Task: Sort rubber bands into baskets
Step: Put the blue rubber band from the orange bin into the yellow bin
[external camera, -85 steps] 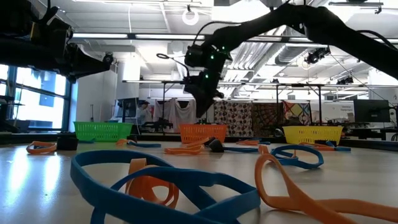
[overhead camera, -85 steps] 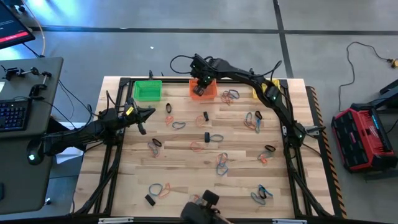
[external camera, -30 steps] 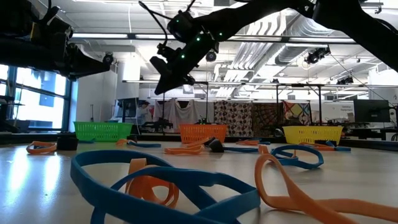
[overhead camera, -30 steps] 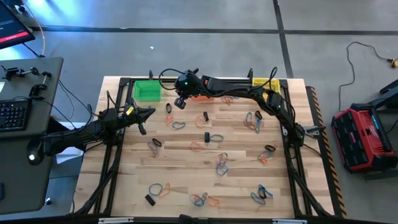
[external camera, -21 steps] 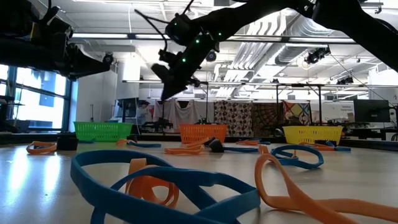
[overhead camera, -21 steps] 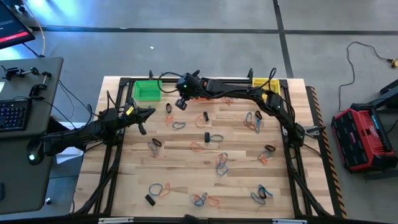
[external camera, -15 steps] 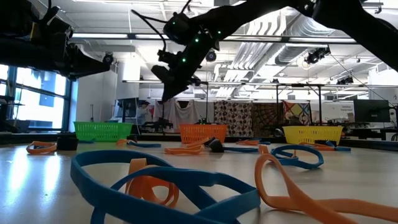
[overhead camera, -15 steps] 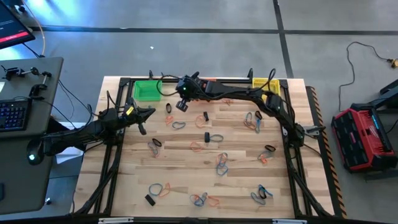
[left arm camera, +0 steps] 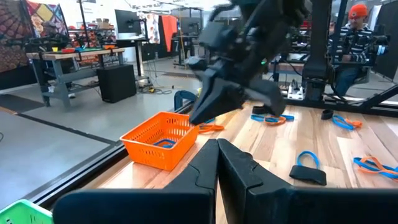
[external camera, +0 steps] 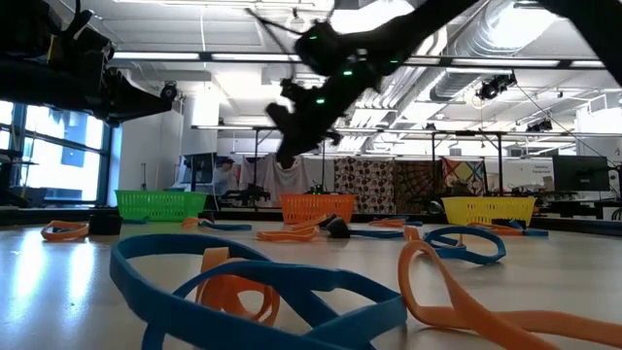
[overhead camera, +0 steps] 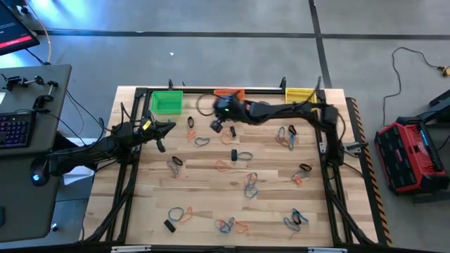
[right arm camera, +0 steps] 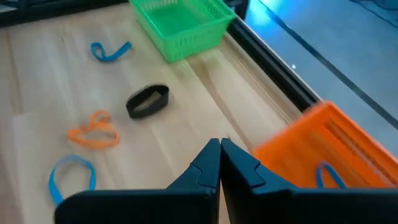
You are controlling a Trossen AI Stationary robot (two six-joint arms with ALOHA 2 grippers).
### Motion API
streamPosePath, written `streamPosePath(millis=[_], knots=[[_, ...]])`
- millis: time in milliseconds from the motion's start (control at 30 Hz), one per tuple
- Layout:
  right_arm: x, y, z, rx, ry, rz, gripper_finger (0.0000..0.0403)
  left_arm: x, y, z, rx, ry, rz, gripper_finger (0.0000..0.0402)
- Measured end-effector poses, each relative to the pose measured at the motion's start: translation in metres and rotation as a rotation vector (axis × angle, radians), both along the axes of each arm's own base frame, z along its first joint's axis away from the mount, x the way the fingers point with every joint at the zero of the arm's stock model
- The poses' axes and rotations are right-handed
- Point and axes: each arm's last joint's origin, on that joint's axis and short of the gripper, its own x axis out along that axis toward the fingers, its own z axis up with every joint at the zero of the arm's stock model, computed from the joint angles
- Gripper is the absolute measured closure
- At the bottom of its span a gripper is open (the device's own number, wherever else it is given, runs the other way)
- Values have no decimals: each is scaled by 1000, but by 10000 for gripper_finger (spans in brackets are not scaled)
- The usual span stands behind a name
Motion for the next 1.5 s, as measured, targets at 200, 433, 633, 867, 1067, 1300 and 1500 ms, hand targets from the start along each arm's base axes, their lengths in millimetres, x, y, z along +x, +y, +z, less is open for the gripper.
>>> streamPosePath(millis=[200,433,633,867,1067,1300,1500], knots=[[-55,17,0,15,-121,-33,403,0,-1,-1,-2,5,-24,402],[-98,34,-10,7,-220,-49,403,1,-1,-1,-30,-1,-27,401],[-114,37,-22,-12,-212,-46,403,4,1,-6,-18,67,-18,401],[-117,32,-24,66,-260,-98,403,7,3,-10,-31,117,39,402],[-116,33,-23,103,-285,-62,403,6,6,-10,-7,130,152,402],[-114,38,-23,14,-230,32,403,8,6,-13,56,209,112,401],[-113,40,-23,117,-275,12,403,10,7,-8,-21,104,95,402]])
